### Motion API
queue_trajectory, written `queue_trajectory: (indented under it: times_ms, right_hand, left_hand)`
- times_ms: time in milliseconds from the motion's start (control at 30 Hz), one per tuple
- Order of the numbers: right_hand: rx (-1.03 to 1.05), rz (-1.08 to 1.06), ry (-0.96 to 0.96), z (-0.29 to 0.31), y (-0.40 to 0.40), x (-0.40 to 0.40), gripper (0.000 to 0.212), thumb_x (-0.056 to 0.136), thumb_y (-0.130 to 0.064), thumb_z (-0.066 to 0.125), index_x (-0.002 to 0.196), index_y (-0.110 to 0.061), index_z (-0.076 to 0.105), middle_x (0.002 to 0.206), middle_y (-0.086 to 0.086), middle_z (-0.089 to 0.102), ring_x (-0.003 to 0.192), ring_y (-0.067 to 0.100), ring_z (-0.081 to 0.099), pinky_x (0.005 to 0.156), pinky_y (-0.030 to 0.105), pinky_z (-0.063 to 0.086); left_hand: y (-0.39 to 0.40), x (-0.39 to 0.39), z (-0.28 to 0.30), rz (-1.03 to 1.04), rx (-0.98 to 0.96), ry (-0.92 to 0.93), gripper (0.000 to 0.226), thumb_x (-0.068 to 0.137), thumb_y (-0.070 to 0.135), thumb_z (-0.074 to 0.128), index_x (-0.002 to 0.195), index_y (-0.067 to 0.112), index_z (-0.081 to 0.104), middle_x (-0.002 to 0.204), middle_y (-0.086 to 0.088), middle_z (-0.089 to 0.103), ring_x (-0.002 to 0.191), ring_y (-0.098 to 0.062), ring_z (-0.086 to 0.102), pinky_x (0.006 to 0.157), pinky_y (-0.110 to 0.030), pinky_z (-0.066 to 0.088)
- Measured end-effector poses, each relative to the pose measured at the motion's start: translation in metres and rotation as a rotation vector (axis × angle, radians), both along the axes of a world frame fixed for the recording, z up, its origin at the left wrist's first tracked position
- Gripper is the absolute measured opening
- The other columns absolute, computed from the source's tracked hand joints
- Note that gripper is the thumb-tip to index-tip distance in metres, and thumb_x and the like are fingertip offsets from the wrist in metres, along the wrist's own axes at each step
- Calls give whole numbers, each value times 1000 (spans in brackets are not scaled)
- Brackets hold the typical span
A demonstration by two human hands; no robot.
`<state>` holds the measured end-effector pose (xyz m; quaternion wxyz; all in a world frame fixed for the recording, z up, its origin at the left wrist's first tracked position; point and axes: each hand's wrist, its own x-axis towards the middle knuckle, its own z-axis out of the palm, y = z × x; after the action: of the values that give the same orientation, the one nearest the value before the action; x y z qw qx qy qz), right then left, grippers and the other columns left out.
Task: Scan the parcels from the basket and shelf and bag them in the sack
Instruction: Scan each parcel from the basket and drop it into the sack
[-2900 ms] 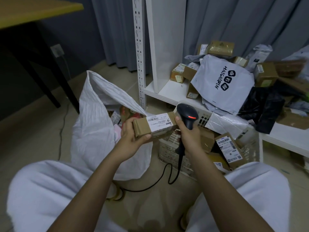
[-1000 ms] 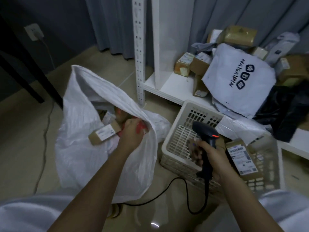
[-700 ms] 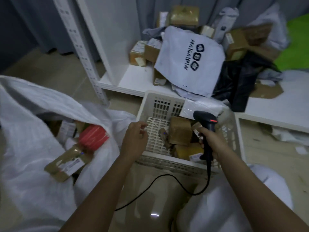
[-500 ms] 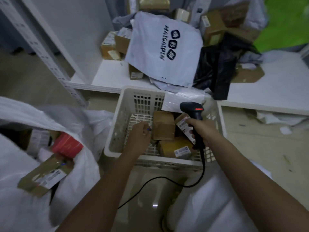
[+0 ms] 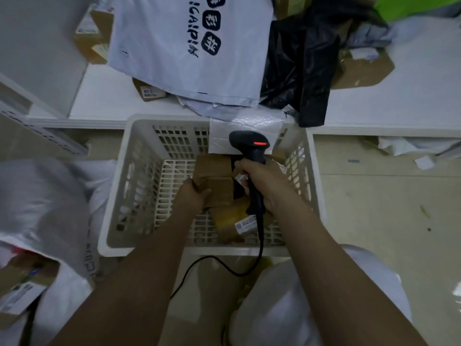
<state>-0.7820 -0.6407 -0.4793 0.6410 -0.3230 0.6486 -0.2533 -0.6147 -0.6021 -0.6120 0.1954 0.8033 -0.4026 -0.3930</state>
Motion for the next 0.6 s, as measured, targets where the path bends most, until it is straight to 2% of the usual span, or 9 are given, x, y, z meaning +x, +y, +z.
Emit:
queue_trajectory:
  times_ms: [100,233,367,467,533,600]
  right_hand:
    - [-18,9,-52,5,-2,1,17,87,-15,68,78,-14,53,65,4,52,54,14,49,50,27,41]
    - [-40,28,-55,9,-1,2,16,87,-14,68,79,-16,53,65,3,54,58,14,51,54,27,42]
    - [-53,37,-56,10,6,6,10,87,-12,68,85,-12,58,78,10,63,66,18,60,55,26,44]
    - [-69,111,-86,12,25,10,14,85,-13,72,91,-13,59,85,8,68,83,24,69,63,31,50]
    - [-133,221,-81,17,43,14,19,82,-15,76,95,-13,62,90,8,69,87,22,69,74,36,53]
    - [-216,339,-78,27,65,21,22,81,-16,77,100,-17,64,91,1,71,85,14,68,75,30,54]
  left_hand:
    - [-3,-1,2,50,-26,-49,34,96,28,55,104,-5,58,101,-26,63,93,-39,60,67,-30,35]
    - [0,9,17,119,-50,-92,36,98,33,49,92,0,59,88,-20,62,84,-35,61,67,-35,41]
    - [27,25,53,237,-156,32,30,98,33,50,92,6,63,81,-8,62,78,-27,60,67,-33,45]
    - [63,44,83,358,-237,131,31,97,44,49,89,17,64,81,-5,67,79,-25,64,76,-37,52]
    - [85,57,107,421,-241,196,28,97,44,49,87,22,63,86,-7,70,83,-27,67,82,-44,55]
    - [103,65,130,496,-237,286,24,97,40,51,92,19,63,90,-9,70,88,-30,68,87,-48,54]
